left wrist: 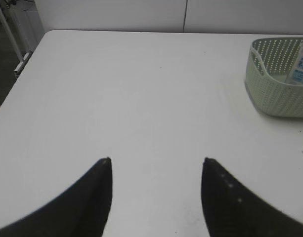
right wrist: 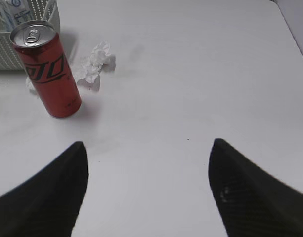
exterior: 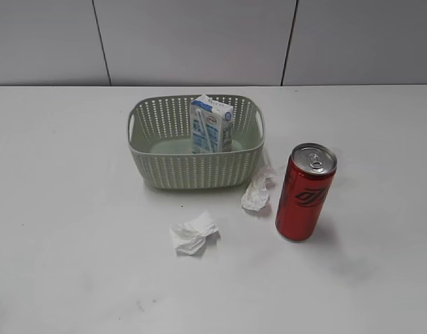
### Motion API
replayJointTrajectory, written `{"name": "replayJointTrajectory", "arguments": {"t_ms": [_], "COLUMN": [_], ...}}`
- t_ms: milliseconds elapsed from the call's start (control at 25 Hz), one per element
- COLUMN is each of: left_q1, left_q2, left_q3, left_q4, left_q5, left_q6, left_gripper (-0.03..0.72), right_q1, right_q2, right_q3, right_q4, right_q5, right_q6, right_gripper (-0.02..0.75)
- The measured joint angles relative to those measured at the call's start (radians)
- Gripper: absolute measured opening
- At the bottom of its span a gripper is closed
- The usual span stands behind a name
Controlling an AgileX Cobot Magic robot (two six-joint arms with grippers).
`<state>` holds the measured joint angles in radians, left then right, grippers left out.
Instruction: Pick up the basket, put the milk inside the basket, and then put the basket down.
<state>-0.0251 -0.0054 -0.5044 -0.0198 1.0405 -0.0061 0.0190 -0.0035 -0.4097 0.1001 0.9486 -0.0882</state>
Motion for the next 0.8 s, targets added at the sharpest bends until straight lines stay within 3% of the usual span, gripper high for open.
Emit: {"name": "replayJointTrajectory", "arguments": {"t_ms": [800], "left_q1": [0.009], "left_q2": [0.000], "left_q3": [0.000], "left_q4": [0.000], "left_q5": [0.000], "left_q6": [0.000], "left_gripper": [0.405], "right_q1": [0.000], "right_q2": [0.000], "right_q3": [0.000], "right_q4": [-0.025], "right_q5": [-0.001], "right_q6": [-0.008], "right_gripper": [0.592]}}
